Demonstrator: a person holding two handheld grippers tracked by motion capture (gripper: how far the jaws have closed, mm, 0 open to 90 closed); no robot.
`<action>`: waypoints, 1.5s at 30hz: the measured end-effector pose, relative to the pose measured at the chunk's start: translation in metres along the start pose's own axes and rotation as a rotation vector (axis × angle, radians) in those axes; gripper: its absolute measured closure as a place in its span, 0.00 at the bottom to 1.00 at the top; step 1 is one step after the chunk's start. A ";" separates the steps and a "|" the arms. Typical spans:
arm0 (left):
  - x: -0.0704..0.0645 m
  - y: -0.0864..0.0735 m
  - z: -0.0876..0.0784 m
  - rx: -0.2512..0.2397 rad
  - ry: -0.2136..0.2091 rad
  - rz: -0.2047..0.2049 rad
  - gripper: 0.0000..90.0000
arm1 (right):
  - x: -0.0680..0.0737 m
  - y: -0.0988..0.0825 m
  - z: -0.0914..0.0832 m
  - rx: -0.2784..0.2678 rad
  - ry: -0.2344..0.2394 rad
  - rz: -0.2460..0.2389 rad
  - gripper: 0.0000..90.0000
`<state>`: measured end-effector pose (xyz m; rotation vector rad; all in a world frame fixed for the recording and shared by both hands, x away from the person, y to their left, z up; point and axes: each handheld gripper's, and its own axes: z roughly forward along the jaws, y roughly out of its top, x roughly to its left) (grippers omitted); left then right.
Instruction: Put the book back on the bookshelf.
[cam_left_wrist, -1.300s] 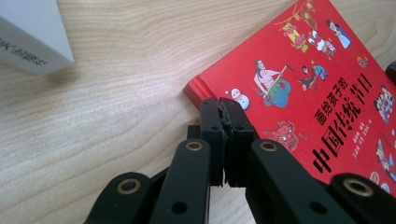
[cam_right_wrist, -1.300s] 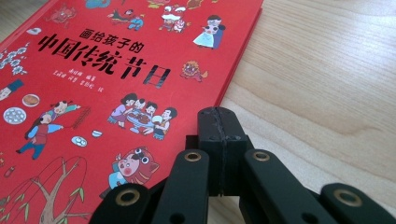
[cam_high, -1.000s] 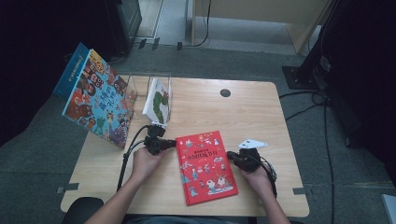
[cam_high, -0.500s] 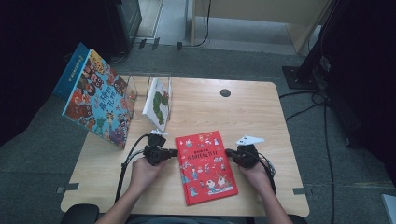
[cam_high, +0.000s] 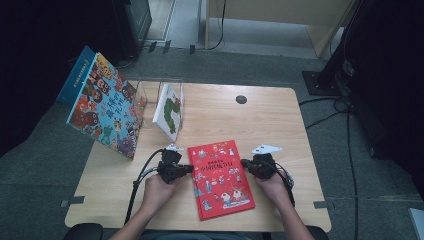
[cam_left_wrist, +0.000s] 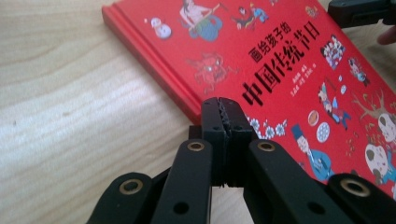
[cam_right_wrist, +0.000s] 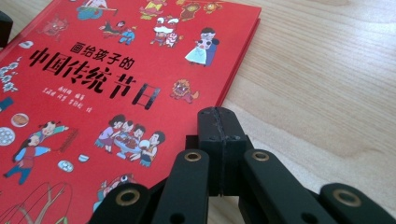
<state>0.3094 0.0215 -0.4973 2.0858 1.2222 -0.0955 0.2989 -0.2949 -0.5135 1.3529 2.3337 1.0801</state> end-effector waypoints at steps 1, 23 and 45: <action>-0.003 0.001 0.002 -0.008 0.003 0.011 1.00 | 0.001 0.001 0.001 0.000 -0.011 -0.003 1.00; 0.005 -0.004 -0.009 0.006 0.083 -0.024 1.00 | 0.007 -0.004 -0.003 0.002 0.001 -0.039 1.00; 0.011 0.004 0.002 -0.020 0.114 -0.023 1.00 | 0.010 -0.004 -0.001 -0.025 -0.051 -0.016 1.00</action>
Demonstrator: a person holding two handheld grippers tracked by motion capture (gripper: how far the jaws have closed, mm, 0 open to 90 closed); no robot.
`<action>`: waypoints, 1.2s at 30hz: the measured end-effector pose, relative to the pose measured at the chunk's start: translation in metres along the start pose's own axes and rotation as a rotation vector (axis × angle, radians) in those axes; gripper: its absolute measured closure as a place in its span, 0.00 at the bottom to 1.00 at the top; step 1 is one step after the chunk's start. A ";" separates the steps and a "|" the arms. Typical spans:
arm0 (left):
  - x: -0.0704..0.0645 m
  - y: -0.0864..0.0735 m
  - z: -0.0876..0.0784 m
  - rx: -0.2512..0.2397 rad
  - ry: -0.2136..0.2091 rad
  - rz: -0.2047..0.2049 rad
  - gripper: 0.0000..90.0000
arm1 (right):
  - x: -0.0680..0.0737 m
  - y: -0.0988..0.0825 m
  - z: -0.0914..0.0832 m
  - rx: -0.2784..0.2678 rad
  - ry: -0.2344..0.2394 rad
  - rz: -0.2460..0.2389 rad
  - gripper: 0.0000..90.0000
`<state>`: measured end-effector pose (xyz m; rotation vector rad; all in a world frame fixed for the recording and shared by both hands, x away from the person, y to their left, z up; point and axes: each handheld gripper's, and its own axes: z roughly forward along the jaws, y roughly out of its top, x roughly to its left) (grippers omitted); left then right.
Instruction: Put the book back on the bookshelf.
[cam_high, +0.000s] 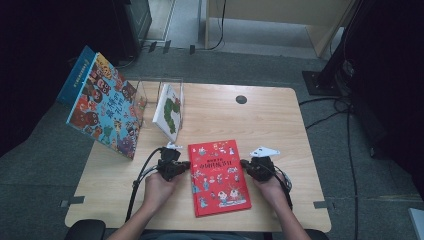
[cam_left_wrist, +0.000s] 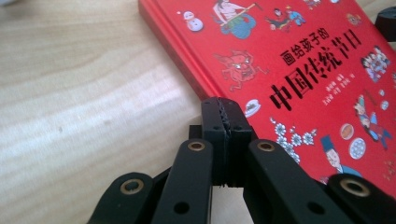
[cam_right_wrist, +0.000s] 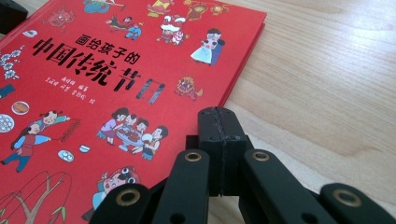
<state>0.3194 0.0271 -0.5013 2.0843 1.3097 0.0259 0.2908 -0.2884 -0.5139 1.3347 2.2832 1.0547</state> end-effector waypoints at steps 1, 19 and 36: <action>0.002 0.001 0.001 0.000 -0.010 -0.006 1.00 | 0.000 0.000 0.000 -0.002 -0.002 0.003 1.00; 0.009 0.016 0.009 0.008 -0.040 0.005 1.00 | -0.003 -0.003 -0.002 -0.015 -0.011 0.016 1.00; 0.006 0.011 -0.001 0.040 -0.074 0.004 0.86 | -0.002 -0.001 -0.014 -0.061 0.034 0.061 0.86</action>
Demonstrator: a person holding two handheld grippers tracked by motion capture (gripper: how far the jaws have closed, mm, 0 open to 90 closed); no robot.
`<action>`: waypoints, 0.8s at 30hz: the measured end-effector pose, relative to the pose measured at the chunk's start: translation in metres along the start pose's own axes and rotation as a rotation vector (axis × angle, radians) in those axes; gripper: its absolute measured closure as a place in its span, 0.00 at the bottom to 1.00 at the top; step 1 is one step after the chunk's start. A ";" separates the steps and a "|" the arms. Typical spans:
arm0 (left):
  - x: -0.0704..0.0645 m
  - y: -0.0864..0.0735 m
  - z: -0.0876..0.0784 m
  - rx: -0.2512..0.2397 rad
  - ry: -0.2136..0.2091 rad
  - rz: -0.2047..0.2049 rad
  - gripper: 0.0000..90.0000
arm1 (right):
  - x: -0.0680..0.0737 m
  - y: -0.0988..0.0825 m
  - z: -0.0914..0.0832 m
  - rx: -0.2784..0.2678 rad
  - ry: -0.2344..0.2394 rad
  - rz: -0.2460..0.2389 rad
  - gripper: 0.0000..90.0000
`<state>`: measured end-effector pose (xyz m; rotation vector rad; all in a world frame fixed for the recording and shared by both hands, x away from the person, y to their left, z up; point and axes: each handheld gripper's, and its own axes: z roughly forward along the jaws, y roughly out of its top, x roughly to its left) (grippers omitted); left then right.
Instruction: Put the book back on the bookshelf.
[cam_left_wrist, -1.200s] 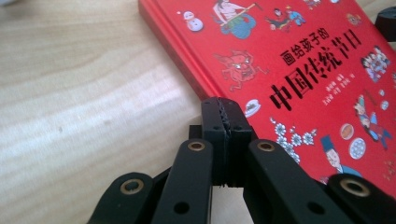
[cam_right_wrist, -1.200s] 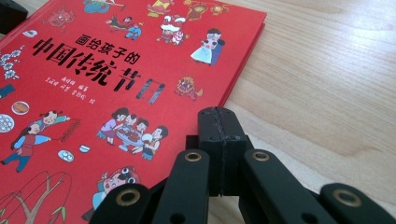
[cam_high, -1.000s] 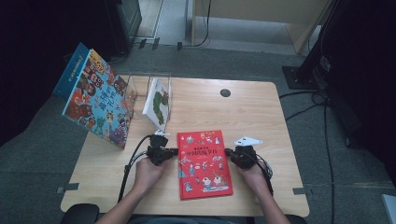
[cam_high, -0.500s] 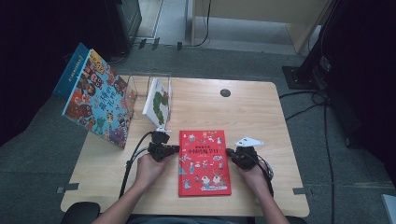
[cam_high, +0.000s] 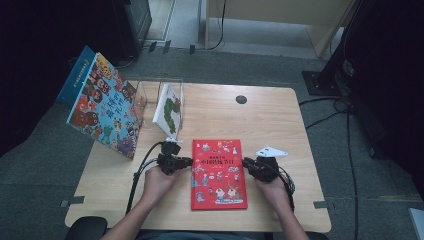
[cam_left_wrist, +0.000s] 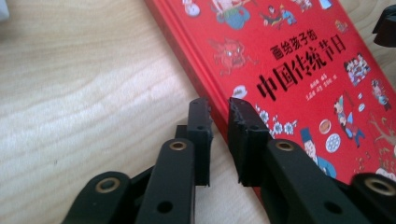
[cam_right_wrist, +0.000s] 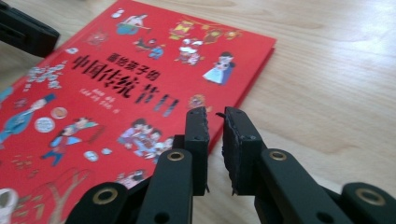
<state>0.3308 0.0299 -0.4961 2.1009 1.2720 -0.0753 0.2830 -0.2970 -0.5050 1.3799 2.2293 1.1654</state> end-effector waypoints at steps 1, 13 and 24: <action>0.000 -0.001 -0.001 -0.005 -0.017 -0.005 0.83 | 0.001 0.000 0.000 0.005 0.006 0.002 0.83; -0.005 -0.011 0.000 0.062 -0.013 -0.011 1.00 | 0.000 0.002 0.002 0.139 0.074 0.167 0.76; -0.010 -0.014 0.000 0.041 0.013 -0.005 1.00 | -0.005 0.011 0.008 0.214 0.088 0.253 0.73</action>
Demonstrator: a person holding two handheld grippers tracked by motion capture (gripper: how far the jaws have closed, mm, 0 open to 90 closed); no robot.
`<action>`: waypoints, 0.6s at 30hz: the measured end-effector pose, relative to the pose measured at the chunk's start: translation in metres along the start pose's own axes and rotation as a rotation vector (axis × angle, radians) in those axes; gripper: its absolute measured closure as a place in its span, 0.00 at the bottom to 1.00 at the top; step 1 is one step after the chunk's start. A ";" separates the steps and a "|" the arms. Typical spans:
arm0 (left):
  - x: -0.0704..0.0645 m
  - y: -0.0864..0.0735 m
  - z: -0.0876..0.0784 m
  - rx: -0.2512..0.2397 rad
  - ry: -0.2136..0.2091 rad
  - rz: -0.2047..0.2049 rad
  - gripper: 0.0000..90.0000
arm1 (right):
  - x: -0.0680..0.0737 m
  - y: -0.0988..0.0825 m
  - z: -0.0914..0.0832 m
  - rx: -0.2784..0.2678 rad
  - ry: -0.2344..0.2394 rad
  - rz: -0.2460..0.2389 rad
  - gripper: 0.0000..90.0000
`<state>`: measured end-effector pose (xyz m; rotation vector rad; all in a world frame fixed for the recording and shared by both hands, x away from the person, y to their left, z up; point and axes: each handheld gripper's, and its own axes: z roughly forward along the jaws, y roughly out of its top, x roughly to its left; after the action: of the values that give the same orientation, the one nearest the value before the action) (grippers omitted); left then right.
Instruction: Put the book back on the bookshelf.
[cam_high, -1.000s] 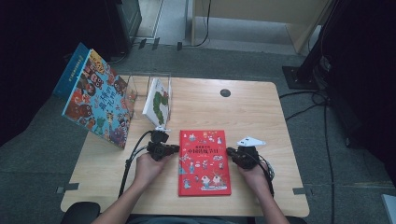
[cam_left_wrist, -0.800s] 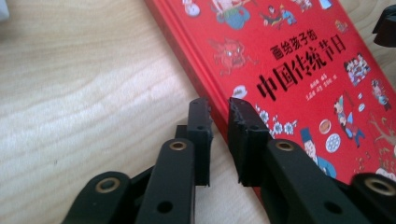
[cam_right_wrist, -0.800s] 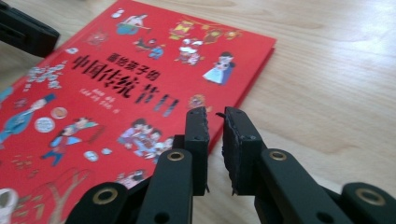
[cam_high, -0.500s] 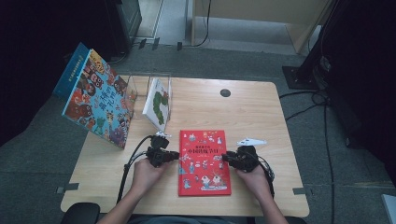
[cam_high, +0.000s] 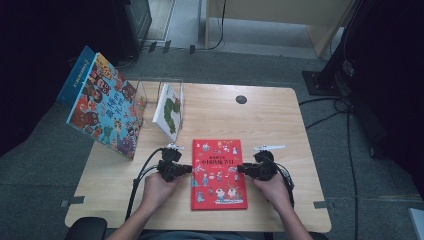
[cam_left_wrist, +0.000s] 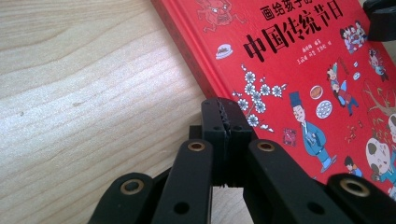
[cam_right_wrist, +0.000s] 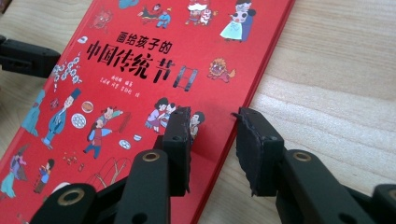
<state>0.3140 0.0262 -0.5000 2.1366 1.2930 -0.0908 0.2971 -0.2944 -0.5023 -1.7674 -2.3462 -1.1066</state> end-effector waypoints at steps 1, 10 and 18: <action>-0.001 0.000 0.000 -0.002 0.003 0.003 1.00 | -0.001 0.002 0.000 0.016 0.006 0.021 0.72; -0.004 -0.002 0.000 -0.005 0.001 -0.011 1.00 | -0.010 0.021 0.003 0.131 0.036 0.159 0.76; -0.004 -0.002 0.000 -0.001 -0.011 -0.028 1.00 | -0.007 0.031 0.001 0.184 0.026 0.175 0.78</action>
<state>0.3102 0.0240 -0.4999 2.1148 1.3158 -0.1136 0.3265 -0.2964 -0.4893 -1.8365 -2.1501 -0.8556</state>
